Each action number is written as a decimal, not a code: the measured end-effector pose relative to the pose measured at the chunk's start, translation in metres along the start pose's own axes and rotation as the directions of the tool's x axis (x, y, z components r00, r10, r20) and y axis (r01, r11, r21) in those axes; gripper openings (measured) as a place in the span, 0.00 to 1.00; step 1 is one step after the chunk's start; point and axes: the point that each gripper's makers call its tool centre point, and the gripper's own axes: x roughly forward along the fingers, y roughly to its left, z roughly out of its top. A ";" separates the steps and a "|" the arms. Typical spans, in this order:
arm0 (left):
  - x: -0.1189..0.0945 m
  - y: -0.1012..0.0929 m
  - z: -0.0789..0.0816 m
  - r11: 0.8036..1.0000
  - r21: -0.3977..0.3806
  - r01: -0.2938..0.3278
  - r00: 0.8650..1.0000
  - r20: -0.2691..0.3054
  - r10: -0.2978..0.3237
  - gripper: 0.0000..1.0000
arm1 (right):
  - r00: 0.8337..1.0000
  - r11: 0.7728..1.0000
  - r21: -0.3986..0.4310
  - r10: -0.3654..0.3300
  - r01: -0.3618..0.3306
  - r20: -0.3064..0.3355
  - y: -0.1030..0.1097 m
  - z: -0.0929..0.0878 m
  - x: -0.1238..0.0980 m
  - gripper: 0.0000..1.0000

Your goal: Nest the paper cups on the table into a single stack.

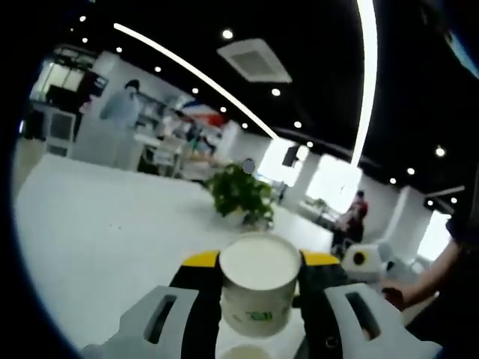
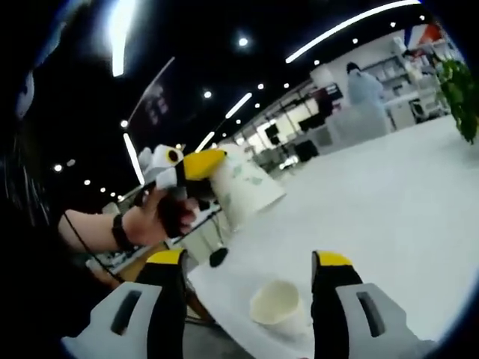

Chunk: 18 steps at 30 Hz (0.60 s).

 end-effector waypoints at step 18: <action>-0.001 -0.002 -0.004 0.998 -0.063 0.011 1.000 0.012 -0.010 0.38 | 0.995 0.993 0.069 0.089 -0.092 0.049 0.013 0.011 0.009 0.44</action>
